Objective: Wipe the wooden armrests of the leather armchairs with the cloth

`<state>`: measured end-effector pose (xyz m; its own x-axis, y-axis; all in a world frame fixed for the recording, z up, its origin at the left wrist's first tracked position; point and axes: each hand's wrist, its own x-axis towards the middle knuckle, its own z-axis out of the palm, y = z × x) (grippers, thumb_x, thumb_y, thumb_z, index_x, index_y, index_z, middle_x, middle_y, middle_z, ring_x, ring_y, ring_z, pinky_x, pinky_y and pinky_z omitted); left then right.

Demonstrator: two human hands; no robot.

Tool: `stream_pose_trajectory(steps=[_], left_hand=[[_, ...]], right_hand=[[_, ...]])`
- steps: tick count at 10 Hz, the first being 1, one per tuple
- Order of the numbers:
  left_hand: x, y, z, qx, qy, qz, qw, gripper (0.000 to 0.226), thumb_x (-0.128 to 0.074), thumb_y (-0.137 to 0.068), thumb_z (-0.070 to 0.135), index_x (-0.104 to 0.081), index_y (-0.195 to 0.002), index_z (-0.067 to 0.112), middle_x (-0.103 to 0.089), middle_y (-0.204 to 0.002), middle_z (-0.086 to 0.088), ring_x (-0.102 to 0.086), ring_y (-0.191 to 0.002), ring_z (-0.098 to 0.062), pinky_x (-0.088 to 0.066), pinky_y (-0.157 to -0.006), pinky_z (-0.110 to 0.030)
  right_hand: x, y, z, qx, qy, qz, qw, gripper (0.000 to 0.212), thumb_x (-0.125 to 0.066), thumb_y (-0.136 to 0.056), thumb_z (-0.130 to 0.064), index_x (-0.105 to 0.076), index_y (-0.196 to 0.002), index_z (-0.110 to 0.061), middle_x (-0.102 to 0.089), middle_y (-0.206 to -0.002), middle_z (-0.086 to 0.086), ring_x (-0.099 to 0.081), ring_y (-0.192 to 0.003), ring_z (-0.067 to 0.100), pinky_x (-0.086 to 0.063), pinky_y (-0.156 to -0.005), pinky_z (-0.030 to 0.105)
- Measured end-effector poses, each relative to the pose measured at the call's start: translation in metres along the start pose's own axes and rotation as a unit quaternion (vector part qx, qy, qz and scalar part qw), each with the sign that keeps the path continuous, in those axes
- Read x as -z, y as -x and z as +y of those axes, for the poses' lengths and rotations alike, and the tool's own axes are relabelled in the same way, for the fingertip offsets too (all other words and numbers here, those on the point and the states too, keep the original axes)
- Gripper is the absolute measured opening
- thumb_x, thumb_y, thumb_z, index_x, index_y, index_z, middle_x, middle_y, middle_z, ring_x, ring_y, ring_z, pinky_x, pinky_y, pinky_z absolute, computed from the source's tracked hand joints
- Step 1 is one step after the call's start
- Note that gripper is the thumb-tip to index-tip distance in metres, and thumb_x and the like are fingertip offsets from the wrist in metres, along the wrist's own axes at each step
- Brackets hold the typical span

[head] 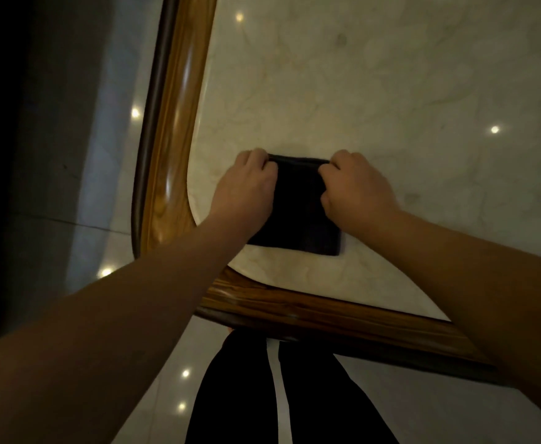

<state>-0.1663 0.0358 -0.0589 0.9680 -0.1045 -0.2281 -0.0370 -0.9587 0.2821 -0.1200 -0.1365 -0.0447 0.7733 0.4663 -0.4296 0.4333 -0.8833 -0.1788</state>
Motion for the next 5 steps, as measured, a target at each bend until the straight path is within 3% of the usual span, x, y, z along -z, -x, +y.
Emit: stream_pose_trajectory(steps=[1, 2, 3, 4, 5], left_hand=[[-0.009, 0.016, 0.0, -0.004, 0.001, -0.047, 0.999, 0.051, -0.049, -0.09, 0.007, -0.037, -0.139, -0.001, -0.032, -0.147, -0.019, -0.026, -0.136, -0.033, -0.028, -0.11, -0.037], [-0.004, 0.019, -0.007, -0.003, 0.012, -0.098, 0.995, 0.06, -0.045, -0.094, 0.009, -0.019, -0.148, 0.003, -0.014, -0.157, -0.015, -0.009, -0.145, -0.027, -0.016, -0.114, -0.032], [0.014, 0.022, -0.008, -0.035, -0.048, -0.115, 0.992, 0.061, -0.038, -0.096, 0.016, -0.01, -0.149, 0.003, -0.007, -0.159, -0.013, -0.003, -0.146, -0.026, -0.01, -0.117, -0.037], [0.048, 0.038, -0.003, 0.005, -0.063, -0.072, 0.995, 0.059, -0.03, -0.1, 0.024, -0.006, -0.15, 0.007, -0.003, -0.16, -0.01, 0.001, -0.146, -0.024, -0.005, -0.116, -0.038], [0.086, 0.069, 0.01, 0.047, -0.072, -0.054, 0.995, 0.061, -0.029, -0.101, 0.035, -0.005, -0.151, 0.01, -0.002, -0.16, -0.008, 0.004, -0.146, -0.023, -0.004, -0.116, -0.039]], right_hand=[[-0.005, 0.004, 0.001, -0.009, -0.018, -0.004, 1.0, 0.031, -0.054, -0.088, -0.011, -0.054, -0.118, -0.003, -0.049, -0.126, 0.014, -0.044, -0.111, 0.032, -0.042, -0.077, 0.036], [-0.002, 0.008, 0.001, -0.008, -0.012, -0.04, 0.999, 0.043, -0.056, -0.087, -0.016, -0.049, -0.128, -0.006, -0.043, -0.137, 0.013, -0.041, -0.118, 0.032, -0.043, -0.086, 0.038], [0.004, 0.019, -0.004, 0.017, 0.082, -0.077, 0.993, 0.059, -0.055, -0.088, -0.025, -0.036, -0.141, -0.007, -0.031, -0.149, 0.015, -0.034, -0.128, 0.033, -0.039, -0.094, 0.042], [0.027, 0.033, -0.026, 0.006, 0.102, -0.076, 0.992, 0.069, -0.052, -0.089, -0.026, -0.023, -0.149, -0.007, -0.014, -0.159, 0.015, -0.019, -0.14, 0.033, -0.033, -0.103, 0.044], [0.06, 0.057, -0.058, 0.027, 0.074, -0.061, 0.995, 0.073, -0.051, -0.09, -0.028, -0.017, -0.152, -0.011, -0.009, -0.161, 0.011, -0.012, -0.144, 0.031, -0.028, -0.109, 0.043]])
